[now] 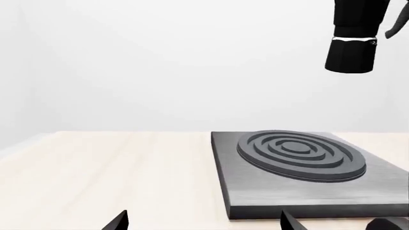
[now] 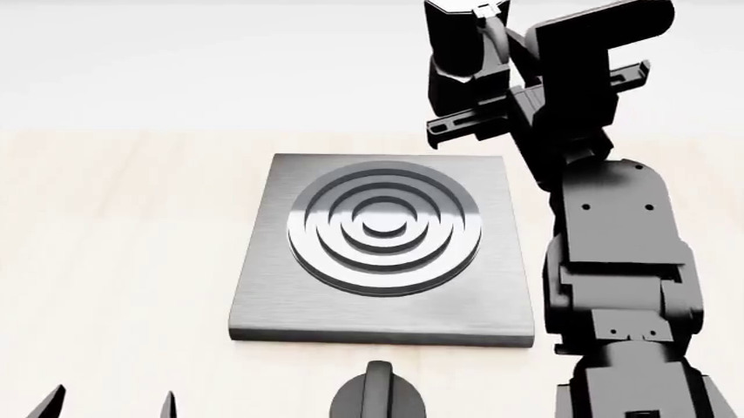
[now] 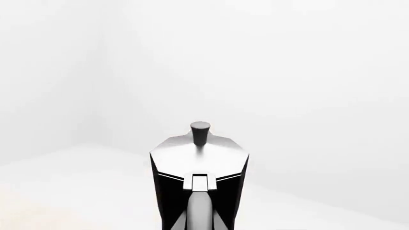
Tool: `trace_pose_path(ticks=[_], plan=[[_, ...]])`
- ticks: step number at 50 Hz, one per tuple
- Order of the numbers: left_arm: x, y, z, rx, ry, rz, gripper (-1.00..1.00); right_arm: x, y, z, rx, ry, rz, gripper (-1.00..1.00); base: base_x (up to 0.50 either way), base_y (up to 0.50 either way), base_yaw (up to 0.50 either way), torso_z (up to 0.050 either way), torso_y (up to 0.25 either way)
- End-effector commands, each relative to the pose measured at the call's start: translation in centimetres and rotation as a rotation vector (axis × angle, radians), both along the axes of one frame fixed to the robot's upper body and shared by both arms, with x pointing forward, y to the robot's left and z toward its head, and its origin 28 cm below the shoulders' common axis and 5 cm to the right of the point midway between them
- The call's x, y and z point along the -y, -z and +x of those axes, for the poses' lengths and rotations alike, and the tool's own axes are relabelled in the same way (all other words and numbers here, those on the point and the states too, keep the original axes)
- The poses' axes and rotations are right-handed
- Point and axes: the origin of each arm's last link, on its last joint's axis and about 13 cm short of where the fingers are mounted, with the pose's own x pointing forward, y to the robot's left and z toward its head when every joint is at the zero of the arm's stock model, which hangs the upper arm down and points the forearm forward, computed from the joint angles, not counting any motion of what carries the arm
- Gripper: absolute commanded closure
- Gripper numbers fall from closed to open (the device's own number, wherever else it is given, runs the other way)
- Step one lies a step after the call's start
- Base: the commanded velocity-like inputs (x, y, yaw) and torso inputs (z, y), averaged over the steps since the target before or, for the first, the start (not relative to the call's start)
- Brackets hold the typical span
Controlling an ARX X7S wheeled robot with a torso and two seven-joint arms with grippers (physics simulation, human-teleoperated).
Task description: Put the moka pot on the stove.
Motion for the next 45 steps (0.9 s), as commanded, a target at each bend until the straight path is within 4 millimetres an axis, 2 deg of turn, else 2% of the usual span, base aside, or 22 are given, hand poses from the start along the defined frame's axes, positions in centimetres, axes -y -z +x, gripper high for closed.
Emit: trace_pose_path(ticks=[1,12,14,16,31,45], plan=[[-0.1,0.0,-0.3,0.002,-0.003,-0.001,-1.0,-2.1,-1.6,0.5,0.025,-0.05,0.031,1.0,0.0,0.0,0.0,0.0,0.0],[-0.1,-0.1,-0.2,0.002,-0.005,-0.001,-1.0,-3.3,-0.7,0.5,-0.007,-0.09,0.12,1.0,0.0,0.0,0.0,0.0,0.002],[0.3,-2.5,0.0,0.008,-0.008,0.006,-1.0,-3.5,-0.4,0.5,-0.016,-0.096,0.126,1.0,0.0,0.0,0.0,0.0,0.0],[0.4,-2.9,-0.2,0.004,-0.007,0.005,-1.0,-3.6,-0.2,0.4,-0.025,-0.1,0.133,1.0,0.0,0.0,0.0,0.0,0.0],[0.2,-2.2,0.2,-0.001,-0.01,0.0,-1.0,-4.3,2.1,0.1,-0.125,-0.087,0.179,1.0,0.0,0.0,0.0,0.001,0.001],[0.3,-1.5,0.2,0.002,-0.012,0.004,-1.0,-4.8,2.7,-0.1,-0.149,-0.106,0.177,1.0,0.0,0.0,0.0,0.0,0.001]])
